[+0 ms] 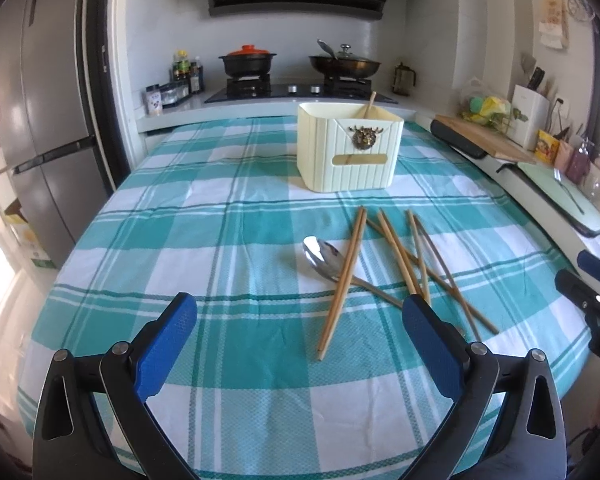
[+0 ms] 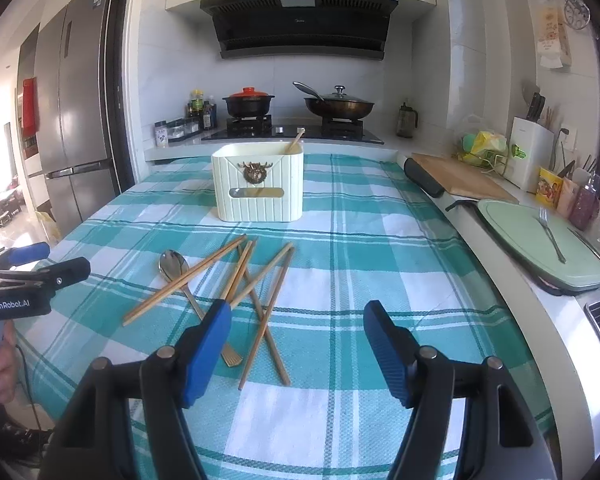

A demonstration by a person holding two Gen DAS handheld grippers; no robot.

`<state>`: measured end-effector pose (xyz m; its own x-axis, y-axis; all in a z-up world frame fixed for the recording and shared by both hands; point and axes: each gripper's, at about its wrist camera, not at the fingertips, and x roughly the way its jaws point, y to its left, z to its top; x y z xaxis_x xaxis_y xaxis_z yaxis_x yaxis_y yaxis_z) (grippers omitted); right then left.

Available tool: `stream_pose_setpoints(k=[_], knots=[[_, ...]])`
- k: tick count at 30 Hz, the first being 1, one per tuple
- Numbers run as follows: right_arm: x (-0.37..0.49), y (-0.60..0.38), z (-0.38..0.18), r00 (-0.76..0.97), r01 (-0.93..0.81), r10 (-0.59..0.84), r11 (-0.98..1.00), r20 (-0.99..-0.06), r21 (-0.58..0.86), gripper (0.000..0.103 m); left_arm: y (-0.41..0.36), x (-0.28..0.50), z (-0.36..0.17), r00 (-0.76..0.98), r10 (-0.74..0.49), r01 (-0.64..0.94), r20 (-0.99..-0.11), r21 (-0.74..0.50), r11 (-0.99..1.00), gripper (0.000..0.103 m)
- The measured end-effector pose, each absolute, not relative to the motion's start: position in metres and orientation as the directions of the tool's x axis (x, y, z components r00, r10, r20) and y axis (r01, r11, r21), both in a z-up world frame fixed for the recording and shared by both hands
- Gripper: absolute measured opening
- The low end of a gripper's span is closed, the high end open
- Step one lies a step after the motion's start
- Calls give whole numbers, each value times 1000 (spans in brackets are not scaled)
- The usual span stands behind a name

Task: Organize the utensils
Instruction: 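Withdraw the left gripper and move it toward the second steel spoon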

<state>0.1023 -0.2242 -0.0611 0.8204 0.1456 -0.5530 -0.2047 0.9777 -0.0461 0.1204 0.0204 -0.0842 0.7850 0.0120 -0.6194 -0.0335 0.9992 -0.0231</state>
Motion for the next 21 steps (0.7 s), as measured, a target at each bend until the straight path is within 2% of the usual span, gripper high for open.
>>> stream_pose_setpoints(k=[5, 10, 21], knots=[[113, -228, -64, 817, -189, 154, 982, -556, -5, 70, 14, 127, -88, 777, 15, -8, -630, 14, 1000, 102], [117, -226, -68, 811, -198, 160, 980, -562, -6, 70, 11, 133, -92, 746, -6, 3, -666, -6, 1000, 102], [120, -229, -79, 790, -193, 154, 981, -593, -3, 70, 17, 138, -97, 748, -5, -6, -664, -14, 1000, 102]])
